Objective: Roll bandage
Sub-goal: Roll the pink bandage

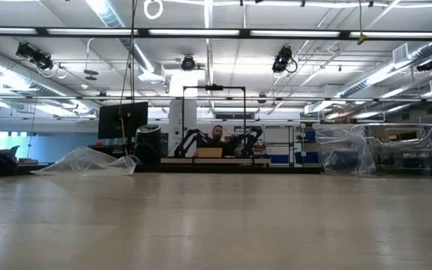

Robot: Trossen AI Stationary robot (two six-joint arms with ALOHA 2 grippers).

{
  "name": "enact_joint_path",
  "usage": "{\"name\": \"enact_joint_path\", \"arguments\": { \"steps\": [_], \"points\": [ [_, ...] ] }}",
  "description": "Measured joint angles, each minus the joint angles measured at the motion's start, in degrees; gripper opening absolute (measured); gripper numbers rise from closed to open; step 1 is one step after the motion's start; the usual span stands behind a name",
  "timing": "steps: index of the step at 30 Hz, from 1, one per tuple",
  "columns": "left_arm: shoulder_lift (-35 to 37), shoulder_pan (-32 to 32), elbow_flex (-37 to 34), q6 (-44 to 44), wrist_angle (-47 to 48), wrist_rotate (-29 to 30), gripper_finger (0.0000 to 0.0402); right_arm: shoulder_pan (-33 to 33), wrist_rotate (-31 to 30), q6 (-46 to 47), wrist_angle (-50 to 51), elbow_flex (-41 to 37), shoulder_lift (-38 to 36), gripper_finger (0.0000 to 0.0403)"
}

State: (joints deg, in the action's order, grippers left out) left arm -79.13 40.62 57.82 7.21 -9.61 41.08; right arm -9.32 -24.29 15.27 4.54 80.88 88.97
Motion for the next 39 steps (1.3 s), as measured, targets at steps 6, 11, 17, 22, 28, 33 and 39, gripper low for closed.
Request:
{"name": "enact_joint_path", "arguments": {
  "steps": [6, 11, 17, 22, 28, 33, 39],
  "points": [
    [0.00, 0.00, 0.00, -0.01, -0.47, -0.34, 0.0012, 0.59, 4.73, 3.78, 7.15, 0.00, 0.00, 0.0165],
    [0.00, 0.00, 0.00, -0.35, -0.41, -0.54, 0.0012, 0.83, 9.04, 9.26, 11.22, 0.00, 0.00, 0.0166],
    [0.00, 0.00, 0.00, -0.92, 0.06, -0.59, 0.0012, 0.82, 11.08, 14.87, 15.51, 0.00, 0.00, 0.0167],
    [0.00, 0.00, 0.00, -1.49, 0.94, -1.97, 0.0012, -1.41, 11.12, 12.70, 15.90, 0.00, 0.00, 0.0166],
    [0.00, 0.00, 0.00, -1.82, 0.55, -2.42, 0.0012, -3.06, 11.29, 13.49, 15.62, 0.00, -0.09, 0.0166],
    [0.00, 0.00, 0.02, -1.77, 0.93, -2.42, 0.0012, -1.42, 18.13, 20.51, 16.43, 0.00, -0.13, 0.0166],
    [0.00, 0.00, 0.02, -1.61, 1.38, -2.40, 0.0012, 1.96, 19.86, 23.45, 24.07, 0.00, -0.07, 0.0166]
  ]
}}
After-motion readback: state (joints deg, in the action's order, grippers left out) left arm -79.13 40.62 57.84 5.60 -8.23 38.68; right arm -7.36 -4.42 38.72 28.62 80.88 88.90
